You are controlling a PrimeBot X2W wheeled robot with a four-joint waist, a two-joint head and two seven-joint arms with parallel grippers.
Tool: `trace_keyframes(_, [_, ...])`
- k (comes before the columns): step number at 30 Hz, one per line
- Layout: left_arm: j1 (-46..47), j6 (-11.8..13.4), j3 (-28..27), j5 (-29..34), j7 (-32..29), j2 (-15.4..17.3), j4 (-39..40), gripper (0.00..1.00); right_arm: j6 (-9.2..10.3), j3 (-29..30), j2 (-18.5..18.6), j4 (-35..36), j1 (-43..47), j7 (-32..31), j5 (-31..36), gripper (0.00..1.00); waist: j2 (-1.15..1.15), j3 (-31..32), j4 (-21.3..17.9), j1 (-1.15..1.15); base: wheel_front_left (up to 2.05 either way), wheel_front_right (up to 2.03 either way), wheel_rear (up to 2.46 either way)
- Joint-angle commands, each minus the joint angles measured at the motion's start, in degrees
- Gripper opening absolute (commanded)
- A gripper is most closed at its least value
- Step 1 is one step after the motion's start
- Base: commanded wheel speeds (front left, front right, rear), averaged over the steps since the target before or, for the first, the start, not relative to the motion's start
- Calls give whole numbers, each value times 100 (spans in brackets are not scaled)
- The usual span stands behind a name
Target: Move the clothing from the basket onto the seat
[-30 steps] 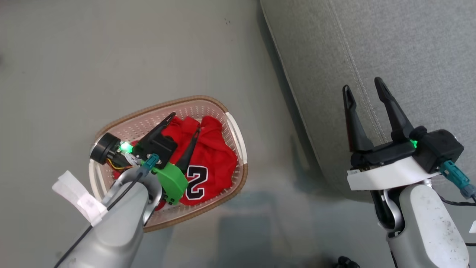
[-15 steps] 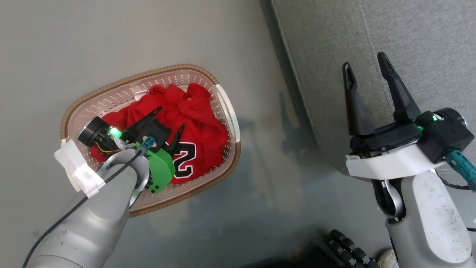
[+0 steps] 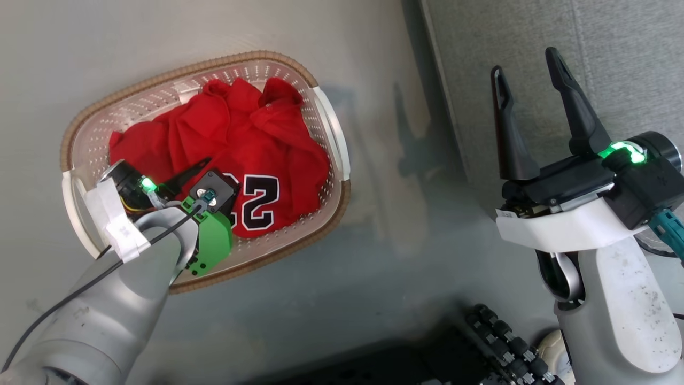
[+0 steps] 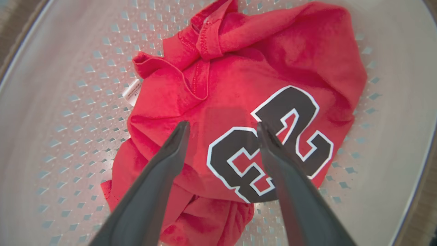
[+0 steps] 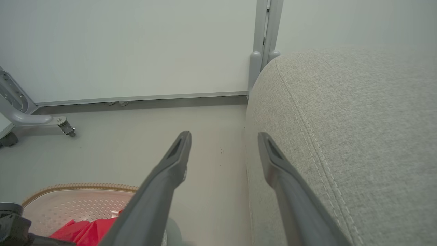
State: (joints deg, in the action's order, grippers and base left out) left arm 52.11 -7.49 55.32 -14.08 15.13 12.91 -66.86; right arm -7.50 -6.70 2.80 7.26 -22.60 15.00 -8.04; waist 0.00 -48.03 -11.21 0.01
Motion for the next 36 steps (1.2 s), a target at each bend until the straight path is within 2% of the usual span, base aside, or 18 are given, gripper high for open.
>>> trace_keyframes(1, [191, 4, 100, -56, -10, -20, -69, 100, 2, -2, 16, 56, -60, 28, 44, 100, 0, -171, 31, -1, 0, 0, 0])
trace_keyframes(15, [974, 5, 1068, -313, -519, -41, -491, 100, 2, -5, 16, 523, -116, 28, 197, 100, 0, -950, 138, -1, 0, 0, 0])
trace_keyframes(26, [1254, 5, 1566, -520, -1023, -84, -595, 100, 2, -108, 16, 827, 41, 28, 193, 100, 0, -1236, 120, -1, 0, 0, 0])
trace_keyframes(27, [1244, 5, 1594, -539, -1065, -97, -599, 84, 2, -110, 17, 845, 52, 28, 197, 100, 0, -1245, 122, -1, 0, 0, 0])
trace_keyframes(29, [1243, 5, 1652, -535, -1169, -117, -600, 22, 2, -120, 17, 891, 69, 28, 201, 100, 0, -1257, 127, -1, 0, 0, 0])
trace_keyframes(30, [1238, 5, 1677, -527, -1217, -126, -594, 0, 2, -125, 17, 913, 74, 28, 198, 100, 0, -1261, 128, -1, 0, 0, 0])
trace_keyframes(36, [1321, 5, 1767, -580, -1213, -168, -501, 0, 2, -152, 17, 905, 31, 28, 214, 100, 0, -1216, 146, -1, 0, 0, 0])
